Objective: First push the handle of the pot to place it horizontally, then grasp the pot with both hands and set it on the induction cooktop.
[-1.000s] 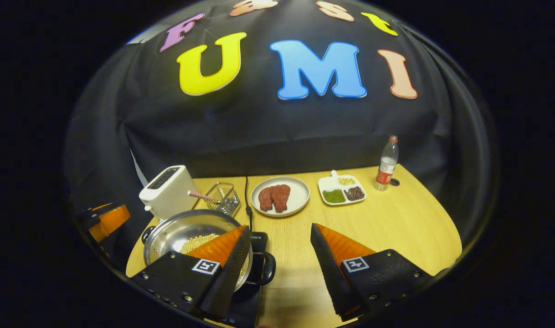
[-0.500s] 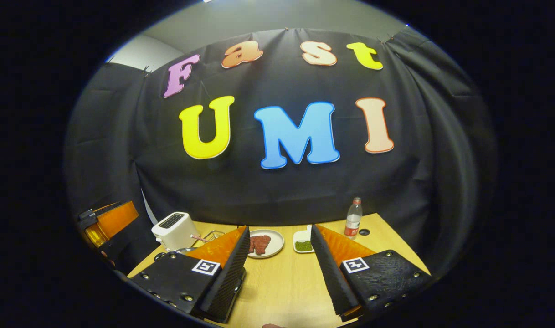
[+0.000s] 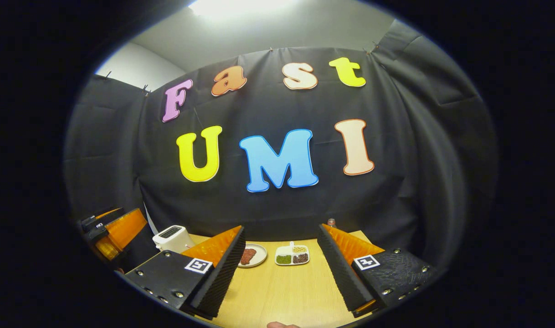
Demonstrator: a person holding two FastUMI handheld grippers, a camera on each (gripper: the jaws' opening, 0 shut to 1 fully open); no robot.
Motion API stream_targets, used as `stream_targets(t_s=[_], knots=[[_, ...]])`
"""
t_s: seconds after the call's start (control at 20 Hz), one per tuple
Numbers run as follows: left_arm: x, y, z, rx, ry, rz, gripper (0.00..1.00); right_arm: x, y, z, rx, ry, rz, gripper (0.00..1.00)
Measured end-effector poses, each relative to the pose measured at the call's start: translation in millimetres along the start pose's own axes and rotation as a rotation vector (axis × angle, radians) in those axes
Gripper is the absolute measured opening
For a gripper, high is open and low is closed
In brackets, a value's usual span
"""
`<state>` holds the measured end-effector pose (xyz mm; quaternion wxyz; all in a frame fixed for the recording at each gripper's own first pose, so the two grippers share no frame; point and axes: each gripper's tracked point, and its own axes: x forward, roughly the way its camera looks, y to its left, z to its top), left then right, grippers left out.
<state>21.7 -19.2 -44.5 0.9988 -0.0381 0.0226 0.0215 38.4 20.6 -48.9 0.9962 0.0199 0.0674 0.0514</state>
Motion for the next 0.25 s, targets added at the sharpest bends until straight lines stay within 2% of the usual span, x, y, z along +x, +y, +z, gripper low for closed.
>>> stream_targets(t_s=[0.25], knots=[[-4.1, -1.5, 9.3, 0.006, 0.002, -0.005, 0.99, -12.4, -20.2, 9.3, -0.012, -0.024, -0.051, 0.97]])
